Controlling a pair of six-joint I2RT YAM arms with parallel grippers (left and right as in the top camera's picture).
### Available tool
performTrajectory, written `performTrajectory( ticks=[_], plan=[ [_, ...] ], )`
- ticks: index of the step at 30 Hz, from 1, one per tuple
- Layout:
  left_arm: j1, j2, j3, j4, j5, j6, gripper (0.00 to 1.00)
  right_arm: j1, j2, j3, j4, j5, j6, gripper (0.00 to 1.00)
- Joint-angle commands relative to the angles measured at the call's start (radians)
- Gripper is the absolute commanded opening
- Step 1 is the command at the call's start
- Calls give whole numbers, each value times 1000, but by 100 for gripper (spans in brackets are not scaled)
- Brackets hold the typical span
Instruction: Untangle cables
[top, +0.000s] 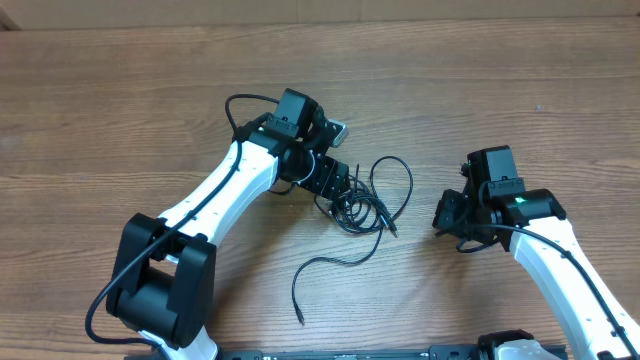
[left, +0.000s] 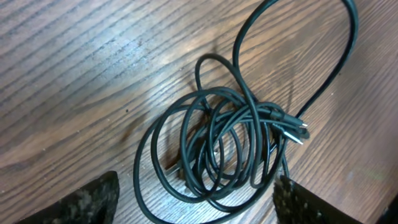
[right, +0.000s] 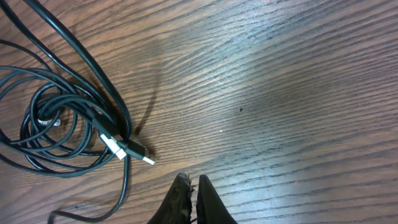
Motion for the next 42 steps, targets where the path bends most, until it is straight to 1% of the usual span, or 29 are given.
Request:
performTrajectory(
  ticks=[1,4,7,12,15,17,19,22,24,27,30,33,37,42],
  plan=[
    [-14,-10,-31,2,-9,47,83,-1,2,-2,5,-6,-6,4],
    [-23,-10,-45,-2,31,91,89,-1,2,-2,7,-6,-6,4],
    [-36,-10,-59,-18,61,142,92,-1,2,-2,7,-6,-6,4],
    [-60,-10,-70,-47,60,169,94,-1,2,-2,7,-6,-6,4],
    [-72,-10,-70,-58,56,171,94,-1,2,-2,7,-6,-6,4],
    [-76,-10,-70,-67,40,163,89,-1,2,-2,7,-6,-6,4],
    [-79,-10,-70,-70,-34,104,88,-1,2,-2,7,-6,-6,4],
    [-81,-10,-70,-76,-174,-28,86,-1,2,-2,7,-6,-6,4],
    [-80,-10,-70,-78,-217,-116,87,-1,2,-2,7,-6,-6,4],
    [-81,-10,-70,-79,-193,-254,88,-1,2,-2,7,-6,-6,4],
    [-81,-10,-70,-78,-108,-388,90,-1,2,-2,7,-6,-6,4],
    [-90,-10,-70,-71,-36,-474,91,-1,2,-2,8,-6,-6,4],
    [-113,-10,-70,-71,-56,-537,91,-1,2,-2,8,-6,-6,4],
    [-144,-9,-71,-69,-136,-622,89,-1,2,-2,7,-6,-6,4]
  ],
)
